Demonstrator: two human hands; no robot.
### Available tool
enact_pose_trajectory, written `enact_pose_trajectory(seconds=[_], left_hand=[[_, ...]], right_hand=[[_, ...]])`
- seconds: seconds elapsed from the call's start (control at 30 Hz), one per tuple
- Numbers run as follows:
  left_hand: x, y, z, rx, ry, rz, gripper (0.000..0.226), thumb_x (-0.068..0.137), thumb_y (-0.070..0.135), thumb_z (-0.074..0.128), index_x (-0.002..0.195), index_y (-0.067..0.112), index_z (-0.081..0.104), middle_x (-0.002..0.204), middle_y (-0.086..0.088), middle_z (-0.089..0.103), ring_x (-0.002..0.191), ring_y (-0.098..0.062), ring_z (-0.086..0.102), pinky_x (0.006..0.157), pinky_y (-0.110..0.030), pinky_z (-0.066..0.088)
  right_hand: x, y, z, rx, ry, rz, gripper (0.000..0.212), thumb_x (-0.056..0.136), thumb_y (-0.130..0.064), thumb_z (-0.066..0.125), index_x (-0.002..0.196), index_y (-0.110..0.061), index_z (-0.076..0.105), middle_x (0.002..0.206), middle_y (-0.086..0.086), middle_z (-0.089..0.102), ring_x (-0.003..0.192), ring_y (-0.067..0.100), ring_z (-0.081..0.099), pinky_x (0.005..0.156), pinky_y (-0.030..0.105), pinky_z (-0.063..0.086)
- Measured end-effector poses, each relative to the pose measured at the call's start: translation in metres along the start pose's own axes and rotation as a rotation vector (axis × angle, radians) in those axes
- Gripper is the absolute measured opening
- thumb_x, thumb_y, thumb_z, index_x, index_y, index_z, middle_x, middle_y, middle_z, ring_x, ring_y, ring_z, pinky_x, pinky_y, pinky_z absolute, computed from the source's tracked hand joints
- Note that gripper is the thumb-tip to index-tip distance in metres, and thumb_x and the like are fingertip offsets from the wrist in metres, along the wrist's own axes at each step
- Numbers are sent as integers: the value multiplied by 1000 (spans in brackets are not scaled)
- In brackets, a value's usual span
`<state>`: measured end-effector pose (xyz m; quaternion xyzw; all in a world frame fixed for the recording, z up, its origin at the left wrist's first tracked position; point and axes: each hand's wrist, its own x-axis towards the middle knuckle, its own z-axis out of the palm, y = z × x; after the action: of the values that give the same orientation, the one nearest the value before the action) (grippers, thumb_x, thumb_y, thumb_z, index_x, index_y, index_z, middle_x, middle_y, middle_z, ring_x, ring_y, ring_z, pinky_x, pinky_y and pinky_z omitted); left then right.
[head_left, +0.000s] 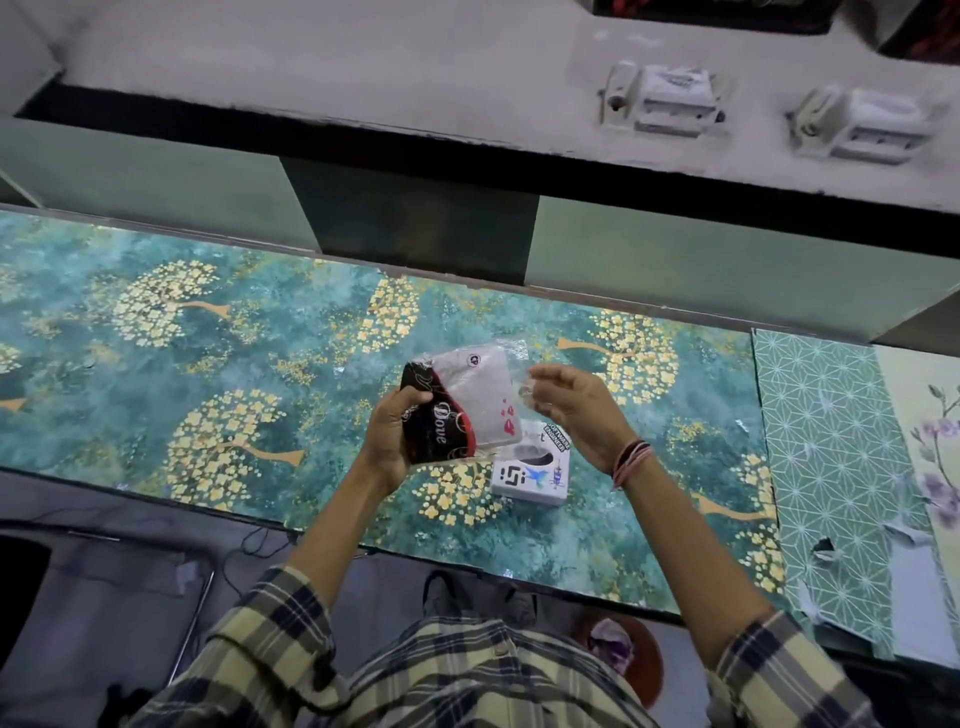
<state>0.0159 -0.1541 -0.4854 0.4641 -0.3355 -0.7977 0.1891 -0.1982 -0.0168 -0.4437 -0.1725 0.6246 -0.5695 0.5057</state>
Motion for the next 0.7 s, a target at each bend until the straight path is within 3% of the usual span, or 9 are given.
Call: enact_pose_trajectory(seconds=[0.1, 0.17, 0.23, 0.3, 0.33, 0.37, 0.47, 0.57, 0.7], left_hand=[[-1, -1, -3, -2, -10, 8, 65, 69, 28, 75, 129, 8, 59, 112, -18, 67, 96, -36, 68, 86, -61, 56], [-3, -3, -3, 6, -11, 12, 59, 72, 26, 73, 127, 7, 61, 107, -16, 70, 90, -34, 70, 81, -56, 59], [-3, -7, -4, 27, -10, 12, 54, 74, 25, 73, 125, 8, 60, 105, -16, 71, 89, -35, 71, 77, -52, 60], [-3, -10, -7, 56, -12, -1, 48, 75, 24, 73, 119, 11, 59, 102, -14, 71, 87, -33, 71, 74, -48, 61], [-2, -12, -10, 77, -12, -8, 45, 75, 24, 73, 115, 12, 58, 100, -13, 70, 86, -32, 71, 72, -46, 61], [0, -14, -13, 96, -14, -13, 42, 76, 24, 73, 113, 12, 57, 99, -13, 69, 85, -32, 70, 71, -45, 61], [2, -17, -21, 133, 5, -19, 29, 83, 20, 70, 108, 11, 58, 93, -12, 69, 82, -32, 69, 68, -42, 60], [5, -19, -35, 161, 64, -35, 20, 89, 16, 67, 106, 12, 58, 90, -11, 69, 77, -30, 71, 63, -38, 60], [16, -20, -61, 206, 124, -39, 31, 90, 19, 68, 116, 6, 56, 96, -14, 70, 78, -31, 73, 61, -39, 61]], right_hand=[[3, 7, 12, -21, -111, 103, 84, 72, -34, 88, 138, 4, 53, 134, 18, 65, 125, 29, 63, 113, 44, 46], [6, 12, 18, -35, -157, 168, 102, 66, -39, 92, 143, 8, 45, 140, 17, 61, 128, 26, 60, 115, 47, 42], [7, 17, 25, -42, -145, 240, 82, 77, -28, 88, 137, 12, 48, 133, 17, 67, 117, 23, 67, 103, 43, 53], [9, 27, 31, -20, -101, 293, 33, 100, -13, 62, 122, 12, 60, 111, 15, 77, 96, 18, 74, 73, 33, 59], [9, 34, 34, 0, -68, 316, 25, 105, -7, 47, 117, 9, 62, 106, 16, 78, 93, 20, 74, 66, 34, 58], [11, 40, 36, 24, -32, 332, 25, 105, -3, 43, 115, 9, 63, 105, 19, 77, 93, 25, 74, 66, 38, 60], [6, 49, 41, 83, -22, 347, 8, 91, 1, 67, 98, 3, 70, 105, 22, 74, 100, 38, 68, 92, 60, 56], [2, 56, 35, 164, 36, 390, 29, 83, 3, 73, 111, 6, 68, 115, 24, 73, 108, 43, 68, 95, 66, 52], [-3, 64, 12, 190, 160, 338, 49, 77, 1, 78, 123, 5, 62, 124, 25, 69, 113, 48, 65, 89, 68, 55]])
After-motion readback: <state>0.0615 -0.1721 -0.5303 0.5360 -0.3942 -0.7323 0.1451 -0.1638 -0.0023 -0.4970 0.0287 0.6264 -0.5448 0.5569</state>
